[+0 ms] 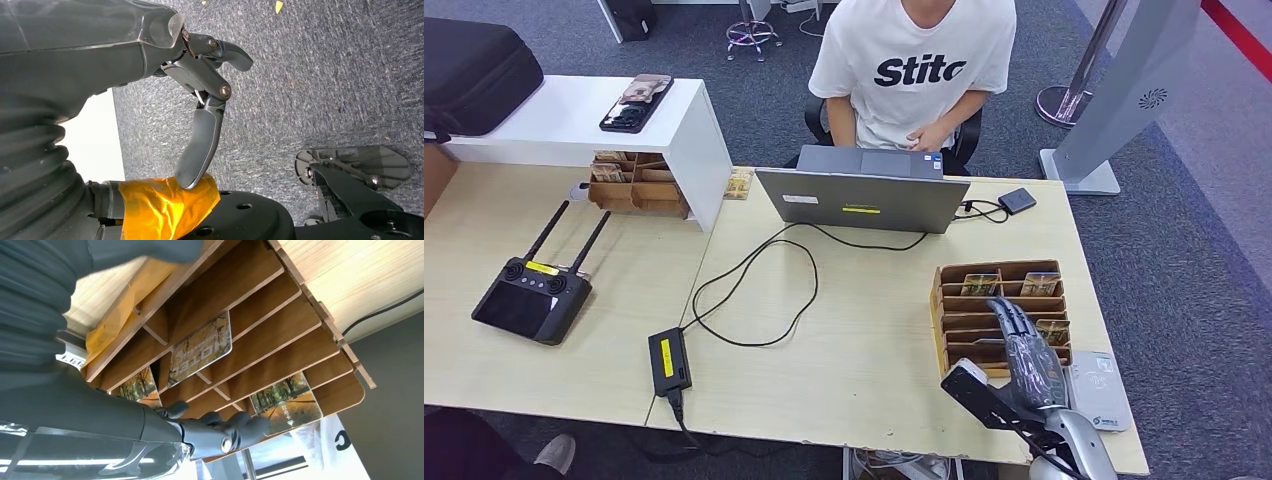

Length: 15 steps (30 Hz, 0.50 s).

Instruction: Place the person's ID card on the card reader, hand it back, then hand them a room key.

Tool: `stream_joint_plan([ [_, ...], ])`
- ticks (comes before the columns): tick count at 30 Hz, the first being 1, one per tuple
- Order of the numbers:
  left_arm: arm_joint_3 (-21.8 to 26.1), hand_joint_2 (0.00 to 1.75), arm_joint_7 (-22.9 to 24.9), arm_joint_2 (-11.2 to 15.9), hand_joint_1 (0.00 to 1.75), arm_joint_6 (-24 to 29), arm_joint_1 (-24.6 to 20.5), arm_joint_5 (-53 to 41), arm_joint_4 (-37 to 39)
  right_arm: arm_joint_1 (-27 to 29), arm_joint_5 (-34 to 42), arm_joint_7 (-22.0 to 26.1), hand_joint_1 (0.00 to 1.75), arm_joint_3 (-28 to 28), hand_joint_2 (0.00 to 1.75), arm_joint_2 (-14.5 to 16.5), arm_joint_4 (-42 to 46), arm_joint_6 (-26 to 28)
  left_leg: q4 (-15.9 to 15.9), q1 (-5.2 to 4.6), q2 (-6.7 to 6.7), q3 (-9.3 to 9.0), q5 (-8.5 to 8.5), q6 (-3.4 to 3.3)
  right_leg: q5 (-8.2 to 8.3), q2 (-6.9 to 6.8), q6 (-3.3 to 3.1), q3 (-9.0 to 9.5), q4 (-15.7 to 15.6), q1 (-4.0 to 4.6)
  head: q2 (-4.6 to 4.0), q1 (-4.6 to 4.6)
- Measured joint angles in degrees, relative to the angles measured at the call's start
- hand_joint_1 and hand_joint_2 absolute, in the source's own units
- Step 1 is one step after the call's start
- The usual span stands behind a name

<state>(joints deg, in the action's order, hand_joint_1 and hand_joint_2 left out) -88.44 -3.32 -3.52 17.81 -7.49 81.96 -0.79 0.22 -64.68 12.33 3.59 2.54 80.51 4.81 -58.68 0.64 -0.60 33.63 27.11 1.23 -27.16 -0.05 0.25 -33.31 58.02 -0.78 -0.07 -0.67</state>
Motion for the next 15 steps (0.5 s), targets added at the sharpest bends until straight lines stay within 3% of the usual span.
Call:
stream_joint_plan([
  [4,0.0,1.75,0.1,0.0,0.00,0.0,0.0,-0.1,0.0,0.0,0.2,-0.1,1.39,-0.4,1.75,0.0,0.0,0.2,0.0,0.00,0.00,0.00,0.00,0.00,0.00,0.00,0.00,0.00,0.0,0.00,0.00,-0.01],
  [6,0.0,1.75,0.1,0.0,0.00,0.0,0.0,-0.2,0.0,-0.1,0.3,-0.2,1.51,-0.4,1.75,0.0,0.0,0.2,0.0,0.00,0.00,0.00,0.00,0.00,0.00,0.00,0.00,0.00,0.0,0.00,0.00,-0.01],
  [11,0.0,1.75,0.1,0.0,0.00,0.0,0.0,-0.2,0.0,-0.1,0.4,-0.3,1.52,-0.4,1.75,0.0,0.0,0.3,0.0,0.00,0.00,0.00,0.00,0.00,0.00,0.00,0.00,0.00,0.0,0.00,0.00,0.01],
  [15,0.0,1.75,0.1,0.0,0.00,0.0,0.0,-0.2,0.0,-0.2,0.4,-0.3,1.68,-0.4,1.75,0.0,0.0,0.3,0.0,0.00,0.00,0.00,0.00,0.00,0.00,0.00,0.00,0.00,0.0,0.00,0.00,0.00],
])
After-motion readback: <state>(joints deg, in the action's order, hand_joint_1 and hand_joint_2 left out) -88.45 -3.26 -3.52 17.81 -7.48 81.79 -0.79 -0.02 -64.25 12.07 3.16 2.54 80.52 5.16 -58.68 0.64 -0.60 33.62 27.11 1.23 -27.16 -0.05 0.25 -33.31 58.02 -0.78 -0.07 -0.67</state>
